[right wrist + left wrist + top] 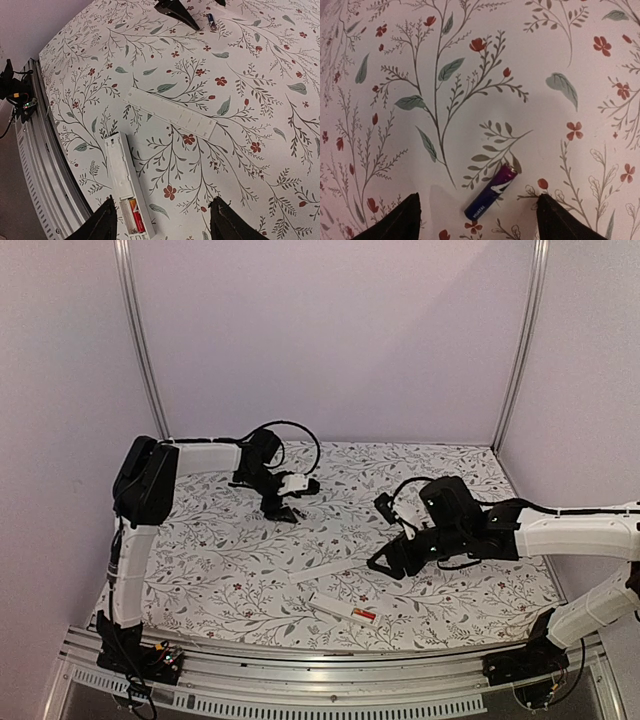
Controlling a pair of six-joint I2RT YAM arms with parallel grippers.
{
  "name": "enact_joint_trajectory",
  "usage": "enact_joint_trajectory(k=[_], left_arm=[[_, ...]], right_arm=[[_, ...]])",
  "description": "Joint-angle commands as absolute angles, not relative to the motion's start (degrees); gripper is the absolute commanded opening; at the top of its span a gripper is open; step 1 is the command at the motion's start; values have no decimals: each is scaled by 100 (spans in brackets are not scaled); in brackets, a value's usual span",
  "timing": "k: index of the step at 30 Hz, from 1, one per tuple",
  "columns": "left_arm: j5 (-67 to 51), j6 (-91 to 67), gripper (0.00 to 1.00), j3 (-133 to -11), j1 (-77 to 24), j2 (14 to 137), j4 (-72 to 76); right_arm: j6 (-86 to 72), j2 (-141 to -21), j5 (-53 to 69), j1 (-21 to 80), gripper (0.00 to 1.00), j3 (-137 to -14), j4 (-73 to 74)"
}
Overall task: Load the batteries into the remote control
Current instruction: Pick up the battery from the center of the board.
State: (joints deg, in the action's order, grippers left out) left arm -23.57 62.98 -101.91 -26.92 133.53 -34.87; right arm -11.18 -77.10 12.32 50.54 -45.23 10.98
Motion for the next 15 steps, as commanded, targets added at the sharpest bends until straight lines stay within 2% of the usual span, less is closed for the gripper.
enact_joint_trajectory(k=[1,4,8,15], left_arm=[[-2124,6248,79,-10166,-2889,13616,-3243],[-1711,6157,71,-10417,-2958,13774,-3755],[-1887,6192,58,-10627,-3006,13773,-4354],[-1790,6074,50,-11131,-2973,14051,-5071]], right_arm=[[-1234,-7587,1349,5027,63,-4459,946],[-1261,-7506,1267,5027,63,-4394,951],[-1259,-7436,1190,5028,63,-4382,956],[-1257,-7430,1186,5027,63,-4415,1032]])
